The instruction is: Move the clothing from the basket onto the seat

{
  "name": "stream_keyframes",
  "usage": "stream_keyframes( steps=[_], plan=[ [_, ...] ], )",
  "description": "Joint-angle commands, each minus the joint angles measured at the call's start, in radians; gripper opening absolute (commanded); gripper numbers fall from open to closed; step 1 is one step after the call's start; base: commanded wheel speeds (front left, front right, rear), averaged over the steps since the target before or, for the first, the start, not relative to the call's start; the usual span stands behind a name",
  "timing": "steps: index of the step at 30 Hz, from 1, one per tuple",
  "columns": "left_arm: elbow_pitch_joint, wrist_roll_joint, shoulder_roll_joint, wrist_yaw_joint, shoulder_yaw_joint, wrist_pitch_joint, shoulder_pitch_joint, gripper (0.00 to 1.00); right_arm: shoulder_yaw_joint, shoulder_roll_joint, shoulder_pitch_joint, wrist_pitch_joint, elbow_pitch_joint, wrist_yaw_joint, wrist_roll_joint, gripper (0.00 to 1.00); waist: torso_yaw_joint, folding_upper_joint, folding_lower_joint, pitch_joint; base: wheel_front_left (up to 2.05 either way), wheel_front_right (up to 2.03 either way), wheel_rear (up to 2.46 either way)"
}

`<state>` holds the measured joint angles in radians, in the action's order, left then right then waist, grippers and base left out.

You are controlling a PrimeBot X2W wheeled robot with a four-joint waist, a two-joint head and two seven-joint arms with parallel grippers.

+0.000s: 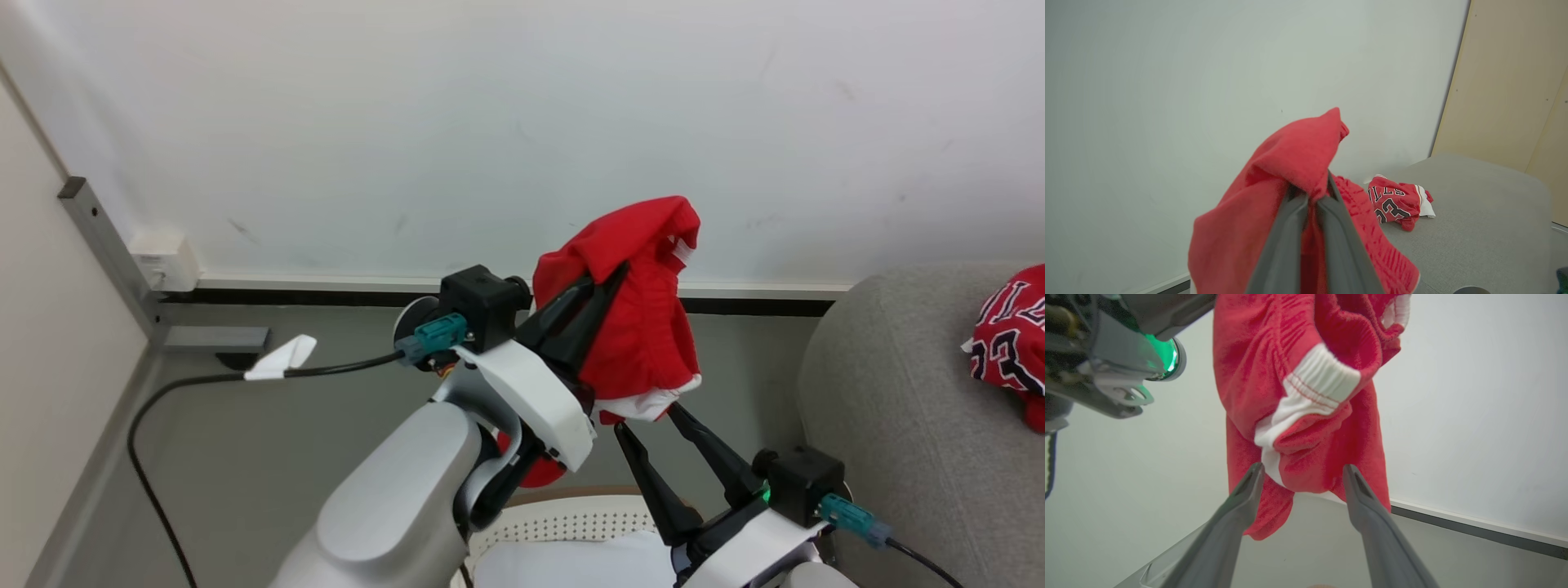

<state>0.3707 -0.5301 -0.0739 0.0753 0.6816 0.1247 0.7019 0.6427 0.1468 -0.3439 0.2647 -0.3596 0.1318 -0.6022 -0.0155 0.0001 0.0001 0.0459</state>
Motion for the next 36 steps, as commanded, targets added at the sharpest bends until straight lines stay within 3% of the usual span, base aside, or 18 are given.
stream_keyframes(
  steps=[1,6,15,18,25,34,35,36],
  plan=[
    [0.001,-0.018,0.005,0.003,0.010,0.004,-0.011,0.00,0.010,-0.006,-0.028,-0.001,-0.025,-0.002,-0.014,1.00,0.030,-0.0001,-0.0001,0.004,0.00,0.00,0.00],
    [-0.012,-0.037,0.018,0.004,0.060,0.005,-0.015,0.00,0.043,-0.030,-0.099,-0.001,-0.120,-0.002,-0.019,1.00,0.082,-0.0001,-0.0001,0.011,0.00,0.00,0.00],
    [-0.057,-0.098,0.022,-0.007,0.150,-0.004,-0.023,0.00,-0.016,-0.047,-0.145,-0.001,-0.178,-0.002,0.032,1.00,0.164,-0.0001,-0.0001,0.018,0.00,0.00,0.00],
    [-0.062,-0.109,0.022,-0.022,0.163,-0.001,-0.021,0.00,-0.024,-0.048,-0.136,-0.001,-0.177,-0.002,0.033,0.00,0.177,-0.0001,-0.0001,0.020,0.00,0.00,0.00],
    [-0.037,-0.128,0.014,-0.044,0.151,0.011,-0.024,0.00,-0.058,-0.035,-0.097,0.000,-0.123,-0.002,0.012,0.00,0.162,-0.0001,-0.0001,0.018,0.00,0.00,0.00],
    [-0.032,-0.120,-0.013,-0.067,0.153,0.051,-0.075,0.00,-0.158,0.020,0.047,0.000,0.061,-0.002,-0.004,0.00,0.090,-0.0001,-0.0001,0.000,0.00,0.00,0.00],
    [-0.038,-0.116,-0.016,-0.067,0.155,0.057,-0.078,0.20,-0.171,0.027,0.058,0.000,0.078,-0.002,-0.002,0.00,0.077,-0.0001,-0.0001,-0.004,0.00,0.00,0.00],
    [-0.047,-0.110,-0.020,-0.067,0.155,0.065,-0.080,0.48,-0.187,0.030,0.065,0.000,0.093,-0.002,-0.001,0.00,0.062,-0.0001,-0.0001,-0.008,0.00,0.00,0.00]
  ],
)
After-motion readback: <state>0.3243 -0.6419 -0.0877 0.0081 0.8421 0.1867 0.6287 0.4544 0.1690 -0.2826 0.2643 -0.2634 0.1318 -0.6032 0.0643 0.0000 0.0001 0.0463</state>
